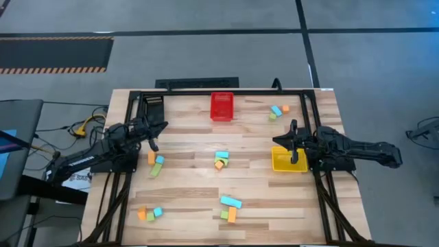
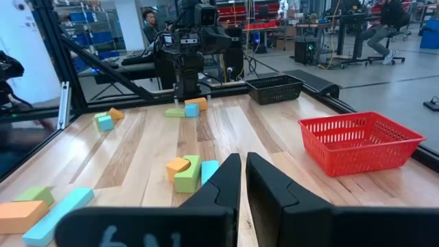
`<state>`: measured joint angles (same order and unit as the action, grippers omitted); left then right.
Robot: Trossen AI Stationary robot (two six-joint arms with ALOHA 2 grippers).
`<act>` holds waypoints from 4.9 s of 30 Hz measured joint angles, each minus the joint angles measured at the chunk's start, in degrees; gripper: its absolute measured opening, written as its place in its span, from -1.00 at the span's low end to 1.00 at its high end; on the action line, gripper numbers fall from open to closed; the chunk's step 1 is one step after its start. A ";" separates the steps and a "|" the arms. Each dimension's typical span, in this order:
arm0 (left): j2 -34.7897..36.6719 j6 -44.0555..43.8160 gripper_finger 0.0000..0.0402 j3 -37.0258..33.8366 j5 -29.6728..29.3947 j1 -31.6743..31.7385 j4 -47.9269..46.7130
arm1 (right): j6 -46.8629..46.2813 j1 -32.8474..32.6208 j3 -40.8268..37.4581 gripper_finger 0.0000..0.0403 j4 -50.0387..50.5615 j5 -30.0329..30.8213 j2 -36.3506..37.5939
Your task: Sort & place blocks by color
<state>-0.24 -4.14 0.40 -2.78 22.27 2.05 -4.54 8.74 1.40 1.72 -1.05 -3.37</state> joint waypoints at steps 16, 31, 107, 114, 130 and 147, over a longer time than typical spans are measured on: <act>0.01 0.00 -1.00 0.00 -0.01 0.02 0.01 | 0.00 0.00 0.00 -0.75 0.01 0.00 -0.01; 0.00 0.02 -1.00 0.00 -0.01 0.01 -0.01 | 0.00 0.01 0.00 -0.75 0.01 0.00 0.00; -51.38 14.49 0.50 23.89 -0.88 3.69 13.04 | 15.11 33.54 53.45 0.45 39.77 12.95 -82.03; -51.38 13.50 0.51 23.89 -0.88 3.71 10.88 | 18.43 35.57 58.09 0.45 45.36 11.14 -89.62; -51.38 13.53 0.51 23.89 -0.74 3.71 10.30 | 21.55 34.19 58.12 0.44 45.83 8.34 -96.09; -51.38 13.51 0.51 23.89 -0.88 3.71 8.48 | 21.53 33.37 58.07 -0.50 48.15 5.88 -95.05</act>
<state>-51.62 9.37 24.29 -3.65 25.98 10.54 16.99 42.11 59.46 49.86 4.83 -98.42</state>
